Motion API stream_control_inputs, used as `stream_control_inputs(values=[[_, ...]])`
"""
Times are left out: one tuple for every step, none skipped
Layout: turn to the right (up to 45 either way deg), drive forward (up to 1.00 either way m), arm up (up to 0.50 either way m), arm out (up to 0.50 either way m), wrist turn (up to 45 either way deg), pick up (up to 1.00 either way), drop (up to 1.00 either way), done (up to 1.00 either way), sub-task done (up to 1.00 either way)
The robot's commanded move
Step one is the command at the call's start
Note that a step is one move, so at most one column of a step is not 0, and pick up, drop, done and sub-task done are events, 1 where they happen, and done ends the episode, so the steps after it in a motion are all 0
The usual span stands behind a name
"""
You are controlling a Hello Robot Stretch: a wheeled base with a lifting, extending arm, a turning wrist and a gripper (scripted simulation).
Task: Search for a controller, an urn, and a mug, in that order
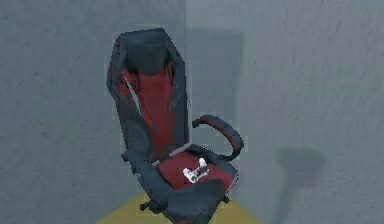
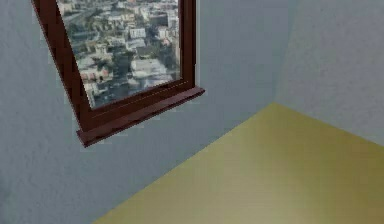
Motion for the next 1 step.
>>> stream_control_inputs(values=[[-45.0, 0.00, 0.00, 0.00, 0.0, 0.00, 0.00, 0.00, 0.00]])
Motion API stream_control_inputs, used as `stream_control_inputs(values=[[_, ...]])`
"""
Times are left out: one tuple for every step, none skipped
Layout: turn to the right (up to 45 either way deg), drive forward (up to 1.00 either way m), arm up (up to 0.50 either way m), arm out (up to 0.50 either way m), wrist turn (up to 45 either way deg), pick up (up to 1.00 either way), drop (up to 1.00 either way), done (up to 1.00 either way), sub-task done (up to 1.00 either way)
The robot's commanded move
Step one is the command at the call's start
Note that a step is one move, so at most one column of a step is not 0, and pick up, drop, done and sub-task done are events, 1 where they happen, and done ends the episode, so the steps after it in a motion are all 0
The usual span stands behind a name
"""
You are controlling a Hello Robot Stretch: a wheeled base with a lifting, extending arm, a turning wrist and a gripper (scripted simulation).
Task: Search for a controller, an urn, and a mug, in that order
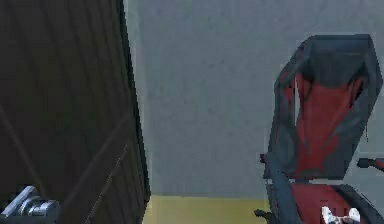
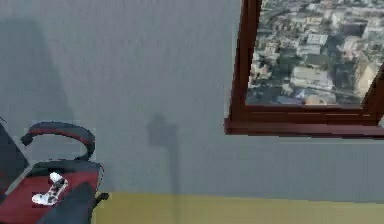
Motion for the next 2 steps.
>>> stream_control_inputs(values=[[-45.0, 0.00, 0.00, 0.00, 0.0, 0.00, 0.00, 0.00, 0.00], [-45.0, 0.00, 0.00, 0.00, 0.0, 0.00, 0.00, 0.00, 0.00]])
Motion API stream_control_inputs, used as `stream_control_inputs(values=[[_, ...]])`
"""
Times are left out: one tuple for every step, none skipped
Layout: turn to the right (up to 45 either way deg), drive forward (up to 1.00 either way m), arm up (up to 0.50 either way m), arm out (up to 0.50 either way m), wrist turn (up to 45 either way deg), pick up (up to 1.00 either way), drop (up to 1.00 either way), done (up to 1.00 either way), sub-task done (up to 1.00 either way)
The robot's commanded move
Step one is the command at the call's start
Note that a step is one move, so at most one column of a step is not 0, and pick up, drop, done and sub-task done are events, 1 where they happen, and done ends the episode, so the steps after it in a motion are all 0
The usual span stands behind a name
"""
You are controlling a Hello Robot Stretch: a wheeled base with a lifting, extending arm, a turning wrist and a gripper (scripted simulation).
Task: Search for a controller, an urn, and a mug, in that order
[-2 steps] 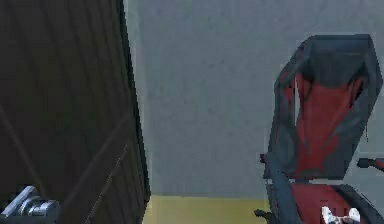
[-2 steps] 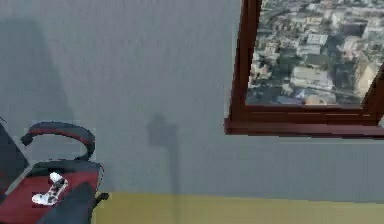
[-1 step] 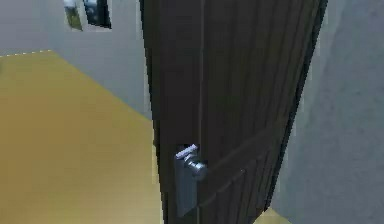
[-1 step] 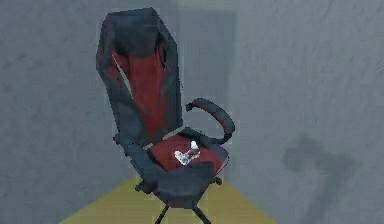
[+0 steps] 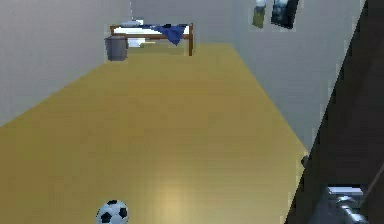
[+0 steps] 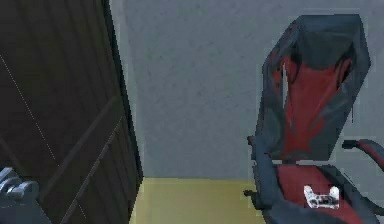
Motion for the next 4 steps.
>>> stream_control_inputs(values=[[-9.0, 0.00, 0.00, 0.00, 0.0, 0.00, 0.00, 0.00, 0.00], [0.0, 0.60, 0.00, 0.00, 0.0, 0.00, 0.00, 0.00, 0.00], [45.0, 0.00, 0.00, 0.00, 0.0, 0.00, 0.00, 0.00, 0.00], [6.0, 0.00, 0.00, 0.00, 0.0, 0.00, 0.00, 0.00, 0.00]])
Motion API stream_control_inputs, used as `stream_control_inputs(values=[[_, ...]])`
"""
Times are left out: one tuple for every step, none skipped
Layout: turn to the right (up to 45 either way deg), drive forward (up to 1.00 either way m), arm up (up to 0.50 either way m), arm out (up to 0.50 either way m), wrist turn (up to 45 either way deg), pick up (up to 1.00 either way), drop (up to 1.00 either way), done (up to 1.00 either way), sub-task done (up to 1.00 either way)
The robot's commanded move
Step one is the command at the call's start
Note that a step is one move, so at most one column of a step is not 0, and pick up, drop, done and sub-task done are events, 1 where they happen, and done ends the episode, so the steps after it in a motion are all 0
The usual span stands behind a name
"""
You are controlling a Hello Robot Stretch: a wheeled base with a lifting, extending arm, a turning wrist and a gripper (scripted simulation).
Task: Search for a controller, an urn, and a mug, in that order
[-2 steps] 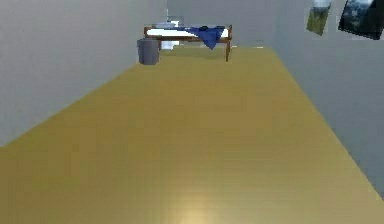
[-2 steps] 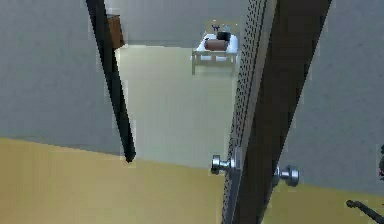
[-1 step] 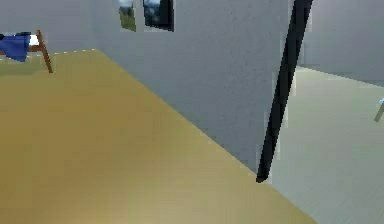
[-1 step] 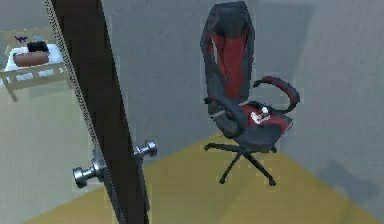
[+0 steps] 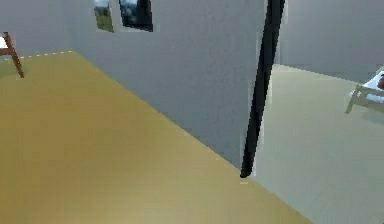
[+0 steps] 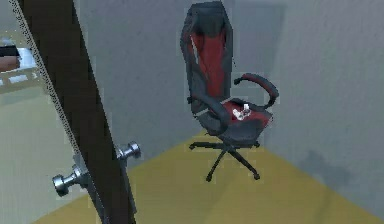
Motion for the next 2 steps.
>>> stream_control_inputs(values=[[0.0, 0.35, 0.00, 0.00, 0.0, 0.00, 0.00, 0.00, 0.00], [42.0, 0.00, 0.00, 0.00, 0.0, 0.00, 0.00, 0.00, 0.00]])
